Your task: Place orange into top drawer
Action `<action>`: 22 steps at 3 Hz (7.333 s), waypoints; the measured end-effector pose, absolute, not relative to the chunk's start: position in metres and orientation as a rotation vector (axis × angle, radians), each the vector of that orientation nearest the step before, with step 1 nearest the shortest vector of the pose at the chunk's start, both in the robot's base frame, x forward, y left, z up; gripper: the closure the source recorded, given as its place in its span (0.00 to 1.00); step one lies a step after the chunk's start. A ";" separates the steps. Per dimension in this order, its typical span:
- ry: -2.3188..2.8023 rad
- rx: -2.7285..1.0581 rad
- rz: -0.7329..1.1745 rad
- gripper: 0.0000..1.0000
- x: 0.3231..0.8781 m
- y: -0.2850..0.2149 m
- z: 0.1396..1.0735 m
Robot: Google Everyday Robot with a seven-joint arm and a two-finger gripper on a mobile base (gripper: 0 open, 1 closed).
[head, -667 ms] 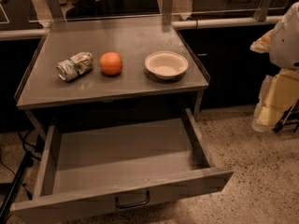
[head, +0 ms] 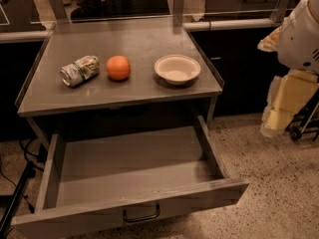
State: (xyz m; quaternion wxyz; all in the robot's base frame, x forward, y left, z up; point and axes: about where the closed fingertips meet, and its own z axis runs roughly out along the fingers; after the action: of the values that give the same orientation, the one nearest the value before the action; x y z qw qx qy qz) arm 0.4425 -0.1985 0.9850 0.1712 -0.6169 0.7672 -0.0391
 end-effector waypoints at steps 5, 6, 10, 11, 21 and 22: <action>2.223 -1.592 -0.045 0.00 0.515 -0.127 0.958; 2.225 -1.587 -0.032 0.00 0.516 -0.125 0.958; 2.004 -1.617 0.119 0.00 0.593 -0.052 0.975; 2.050 -1.598 0.136 0.00 0.591 -0.038 0.966; 1.946 -1.512 0.406 0.00 0.727 0.084 0.930; 1.963 -1.548 0.417 0.00 0.724 0.088 0.924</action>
Offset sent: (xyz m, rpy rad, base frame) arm 0.0022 0.0215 0.0076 0.0058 -0.0132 0.0455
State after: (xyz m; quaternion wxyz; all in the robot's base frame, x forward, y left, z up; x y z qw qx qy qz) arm 0.7237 0.0883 0.9243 0.2987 -0.5830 0.7391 0.1571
